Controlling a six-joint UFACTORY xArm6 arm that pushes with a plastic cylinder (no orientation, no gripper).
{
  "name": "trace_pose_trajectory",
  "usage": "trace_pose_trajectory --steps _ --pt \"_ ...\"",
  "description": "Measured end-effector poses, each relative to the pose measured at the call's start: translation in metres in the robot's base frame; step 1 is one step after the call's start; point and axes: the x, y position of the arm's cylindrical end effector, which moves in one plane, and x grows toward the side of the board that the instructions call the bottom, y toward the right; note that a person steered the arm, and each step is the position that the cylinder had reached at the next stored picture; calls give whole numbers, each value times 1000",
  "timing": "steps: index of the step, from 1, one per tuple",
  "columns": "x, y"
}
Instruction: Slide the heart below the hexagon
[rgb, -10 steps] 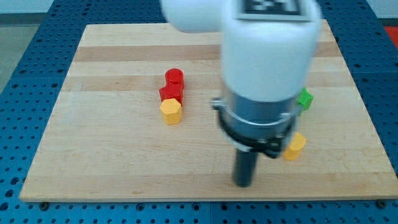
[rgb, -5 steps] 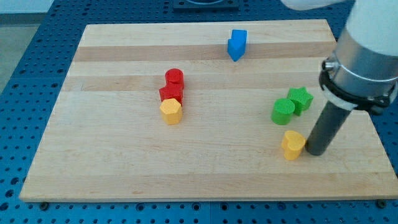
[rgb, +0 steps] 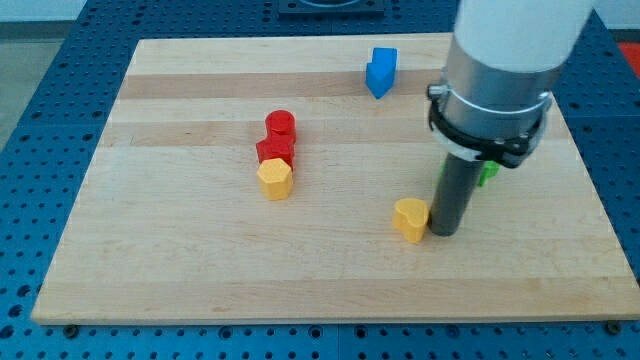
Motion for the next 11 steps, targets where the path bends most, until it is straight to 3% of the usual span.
trace_pose_trajectory --steps 5,11 --pt "12 -119" --pt "2 -154"
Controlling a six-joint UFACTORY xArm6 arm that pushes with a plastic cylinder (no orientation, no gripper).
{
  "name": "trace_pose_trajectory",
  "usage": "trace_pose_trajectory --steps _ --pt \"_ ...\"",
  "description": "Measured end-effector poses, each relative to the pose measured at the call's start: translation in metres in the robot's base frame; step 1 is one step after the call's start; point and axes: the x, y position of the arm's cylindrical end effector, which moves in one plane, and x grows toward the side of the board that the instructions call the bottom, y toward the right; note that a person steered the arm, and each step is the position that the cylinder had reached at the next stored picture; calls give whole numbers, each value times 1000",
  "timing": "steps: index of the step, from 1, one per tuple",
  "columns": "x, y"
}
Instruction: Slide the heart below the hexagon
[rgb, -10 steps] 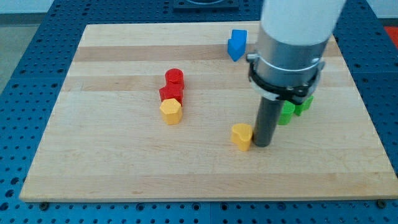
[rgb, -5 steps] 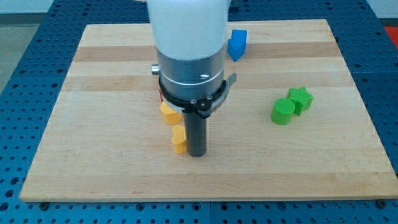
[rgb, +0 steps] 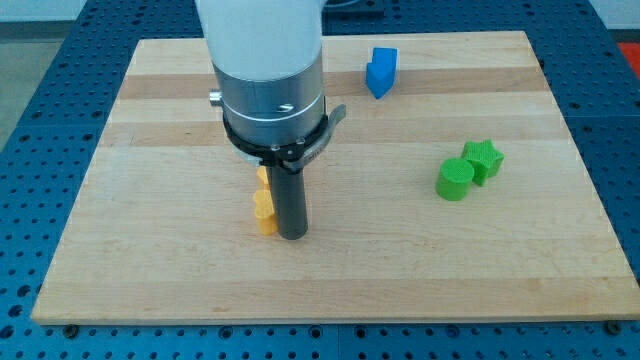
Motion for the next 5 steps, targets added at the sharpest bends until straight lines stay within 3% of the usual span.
trace_pose_trajectory --steps 2,5 --pt "28 -10" --pt "20 -34"
